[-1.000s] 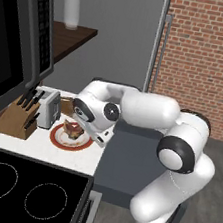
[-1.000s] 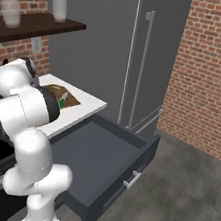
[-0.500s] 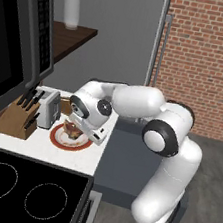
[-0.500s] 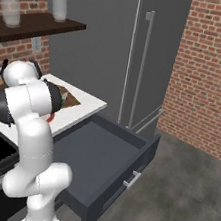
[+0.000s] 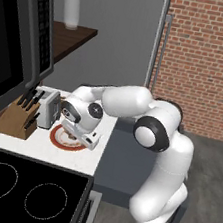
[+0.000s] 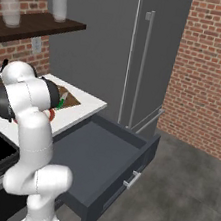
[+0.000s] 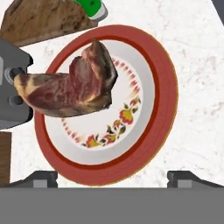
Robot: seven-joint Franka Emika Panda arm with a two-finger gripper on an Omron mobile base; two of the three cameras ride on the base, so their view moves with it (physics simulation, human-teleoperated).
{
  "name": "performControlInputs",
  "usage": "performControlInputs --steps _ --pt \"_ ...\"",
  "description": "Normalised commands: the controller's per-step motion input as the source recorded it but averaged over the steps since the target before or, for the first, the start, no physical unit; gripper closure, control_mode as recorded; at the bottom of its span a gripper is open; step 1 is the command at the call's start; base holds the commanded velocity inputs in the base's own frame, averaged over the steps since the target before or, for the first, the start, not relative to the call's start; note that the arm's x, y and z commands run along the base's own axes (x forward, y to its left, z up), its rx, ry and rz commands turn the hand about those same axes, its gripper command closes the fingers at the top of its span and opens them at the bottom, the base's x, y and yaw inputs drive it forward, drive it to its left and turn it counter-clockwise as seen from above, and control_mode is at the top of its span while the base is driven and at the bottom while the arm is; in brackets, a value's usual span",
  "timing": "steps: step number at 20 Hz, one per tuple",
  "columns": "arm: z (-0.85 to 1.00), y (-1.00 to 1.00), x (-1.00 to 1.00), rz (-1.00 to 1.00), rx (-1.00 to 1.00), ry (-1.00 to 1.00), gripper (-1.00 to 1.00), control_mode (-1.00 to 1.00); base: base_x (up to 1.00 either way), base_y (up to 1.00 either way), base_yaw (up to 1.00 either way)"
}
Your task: Pick up the knife from the drawer and place it on the cutting board. Then place the meat from the plate to the cutting board.
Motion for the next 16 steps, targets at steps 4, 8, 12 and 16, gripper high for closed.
performControlInputs --steps 4,8,12,16 --pt "0.53 -0.63 0.44 0.0 0.05 0.27 -1.0 -1.0 0.0 0.0 0.0" --pt "0.75 -0.68 0.23 0.0 0.1 0.18 -1.0 -1.0 0.0 0.0 0.0" --pt "1.0 -0.67 0.0 -0.02 0.13 0.12 -1.0 -1.0 0.0 0.0 0.0" --pt "0.77 -0.64 0.34 -0.03 0.11 0.21 -1.0 -1.0 0.0 0.0 0.0"
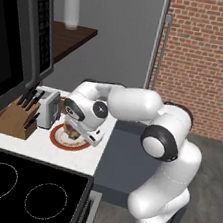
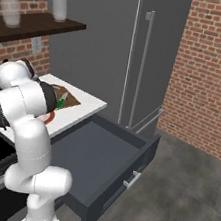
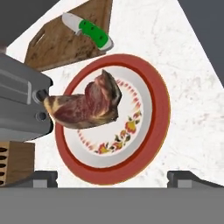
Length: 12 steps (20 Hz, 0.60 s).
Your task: Pick up the knife from the drawer and place it on the cutting board. Then place the meat from the plate to the cutting board.
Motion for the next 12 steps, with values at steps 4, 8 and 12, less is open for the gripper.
performControlInputs --steps 4,8,12 --pt "0.52 -0.76 0.6 -0.08 0.09 0.24 -1.0 -1.0 0.0 0.0 0.0" --pt "0.3 -0.7 0.75 -0.13 0.07 0.32 -1.0 -1.0 0.0 0.0 0.0" --pt "0.13 -0.45 0.71 -0.07 0.09 0.34 -1.0 -1.0 0.0 0.0 0.0"
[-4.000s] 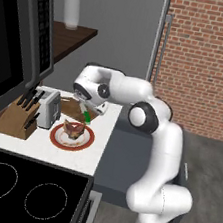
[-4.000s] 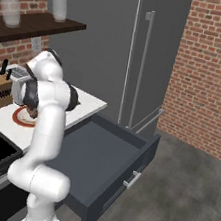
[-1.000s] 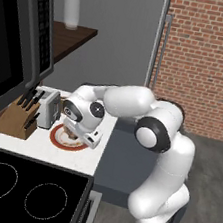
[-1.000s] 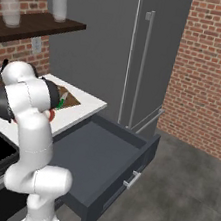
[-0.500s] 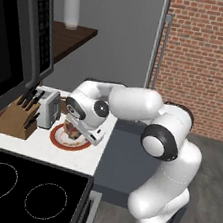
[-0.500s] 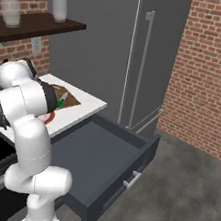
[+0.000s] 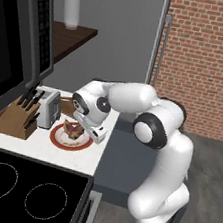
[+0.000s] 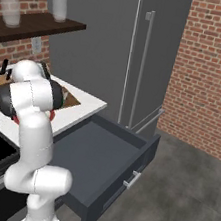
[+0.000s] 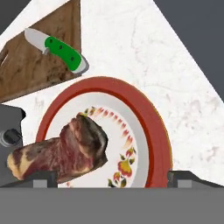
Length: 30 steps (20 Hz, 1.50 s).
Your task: Pick up the knife from the drawer and place it on the cutting board. Then place the meat from the plate to the cutting board.
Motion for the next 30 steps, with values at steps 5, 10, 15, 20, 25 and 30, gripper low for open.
performControlInputs --steps 5,10,15,20,25,30 --pt "0.16 -0.09 0.34 -0.01 0.1 0.28 -1.0 -1.0 0.0 0.0 0.0" --pt "0.29 -0.08 0.51 0.0 0.11 0.25 -1.0 -1.0 0.0 0.0 0.0" --pt "0.19 -0.35 0.54 -0.01 0.04 0.23 -1.0 -1.0 0.0 0.0 0.0" --pt "0.09 -0.55 0.3 -0.08 0.0 0.26 -1.0 -1.0 0.0 0.0 0.0" --pt "0.05 -0.29 0.28 -0.05 0.0 0.24 -1.0 -1.0 0.0 0.0 0.0" --pt "0.05 -0.02 0.23 0.0 0.0 0.21 1.0 -1.0 0.0 0.0 0.0"
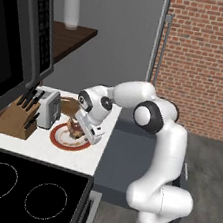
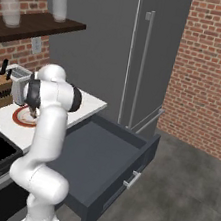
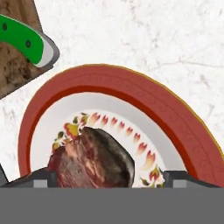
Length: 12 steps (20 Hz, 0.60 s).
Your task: Pick up the knife from the drawer and place it on the cutting board. Then place the meat from the plate to the cutting board.
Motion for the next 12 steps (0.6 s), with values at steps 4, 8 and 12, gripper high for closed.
performControlInputs --steps 4,8,12 --pt "0.11 0.0 0.12 0.0 0.0 0.2 1.0 -1.0 0.0 0.0 0.0" --pt "0.16 -0.01 0.01 0.0 0.0 0.11 1.0 -1.0 0.0 0.0 0.0" --pt "0.49 -0.28 -0.23 -0.01 0.0 0.01 1.0 -1.0 0.0 0.0 0.0"
